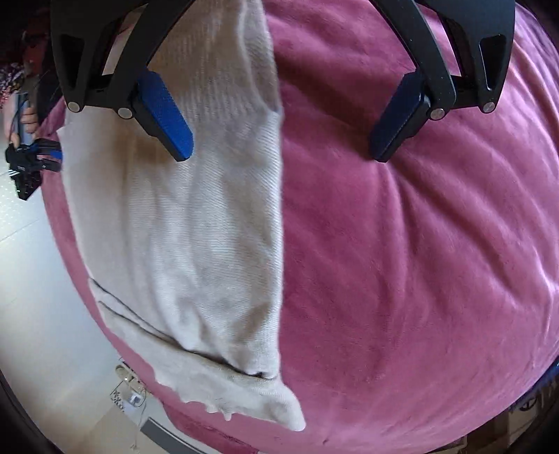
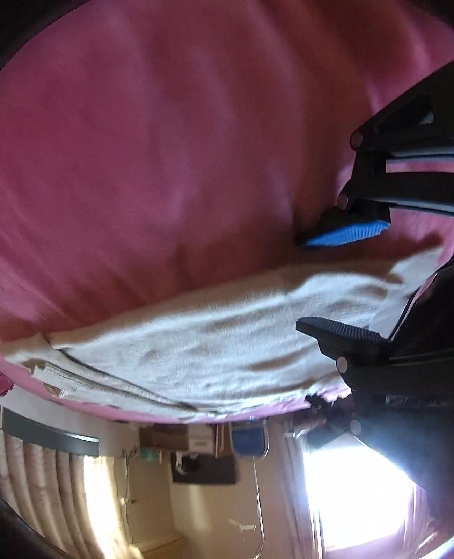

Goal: Fold clothes

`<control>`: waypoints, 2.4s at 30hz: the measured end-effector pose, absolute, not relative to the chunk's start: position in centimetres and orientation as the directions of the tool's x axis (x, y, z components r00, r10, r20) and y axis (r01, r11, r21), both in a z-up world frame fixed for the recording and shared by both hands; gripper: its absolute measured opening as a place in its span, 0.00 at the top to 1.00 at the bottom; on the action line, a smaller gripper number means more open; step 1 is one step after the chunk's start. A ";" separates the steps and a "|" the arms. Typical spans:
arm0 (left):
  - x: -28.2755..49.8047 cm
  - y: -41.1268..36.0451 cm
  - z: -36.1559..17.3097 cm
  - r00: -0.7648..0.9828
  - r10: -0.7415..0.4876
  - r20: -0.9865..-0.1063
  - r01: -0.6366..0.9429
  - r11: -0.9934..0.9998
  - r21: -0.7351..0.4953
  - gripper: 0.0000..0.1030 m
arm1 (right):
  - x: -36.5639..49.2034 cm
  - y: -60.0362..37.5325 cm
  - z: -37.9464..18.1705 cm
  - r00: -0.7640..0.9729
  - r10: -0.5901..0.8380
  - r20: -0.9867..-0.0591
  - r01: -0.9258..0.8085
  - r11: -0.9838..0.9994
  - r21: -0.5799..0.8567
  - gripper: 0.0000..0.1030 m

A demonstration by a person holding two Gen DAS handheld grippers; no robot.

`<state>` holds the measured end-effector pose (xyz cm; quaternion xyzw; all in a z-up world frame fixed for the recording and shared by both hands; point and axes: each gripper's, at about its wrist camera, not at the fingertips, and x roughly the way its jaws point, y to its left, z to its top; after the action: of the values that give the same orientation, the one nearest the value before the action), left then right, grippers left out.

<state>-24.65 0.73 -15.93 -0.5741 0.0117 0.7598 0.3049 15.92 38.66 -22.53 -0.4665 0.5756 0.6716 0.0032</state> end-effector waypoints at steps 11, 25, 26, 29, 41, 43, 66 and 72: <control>-20.3 3.9 -17.0 -0.215 0.283 -0.935 -0.644 -0.760 -0.082 0.05 | 13.6 36.5 -21.5 -0.489 -0.472 -0.734 -0.489 -0.548 0.679 0.96; -18.9 1.0 -14.4 -0.017 0.316 -0.949 -0.653 -0.722 -0.229 0.94 | 13.4 34.9 -17.0 -0.499 -0.493 -0.713 -0.399 -0.600 0.694 0.97; -18.6 0.9 -14.4 -0.002 0.315 -0.949 -0.652 -0.720 -0.238 0.94 | 13.6 34.9 -16.5 -0.505 -0.500 -0.704 -0.389 -0.596 0.703 0.97; -19.0 0.2 -14.6 -0.067 0.251 -0.966 -0.656 -0.741 -0.147 0.91 | 14.2 34.6 -15.9 -0.482 -0.491 -0.726 -0.378 -0.630 0.678 0.97; -21.1 -4.7 -13.9 0.080 0.283 -0.956 -0.675 -0.690 -0.261 0.71 | 13.3 37.7 -16.5 -0.432 -0.308 -0.847 -0.447 -0.743 0.498 0.75; -22.0 -4.3 -12.0 -0.032 0.356 -0.934 -0.666 -0.704 -0.246 0.71 | 11.2 36.7 -13.7 -0.484 -0.252 -0.838 -0.347 -0.824 0.449 0.75; -19.5 -0.8 -14.6 -0.323 0.126 -0.938 -0.750 -0.639 0.172 0.68 | 10.2 28.6 -17.2 -0.134 -0.065 -0.989 -0.035 -0.997 0.070 0.75; -25.4 4.2 -11.0 -0.484 0.194 -0.853 -0.633 -0.751 0.188 0.56 | 0.9 29.3 -12.4 -0.340 -0.059 -0.938 -0.084 -0.992 0.093 0.75</control>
<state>-25.45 4.21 -11.01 -0.4419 0.2480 0.8249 0.2506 0.90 29.31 -12.37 -0.5743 0.0624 0.8162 0.0077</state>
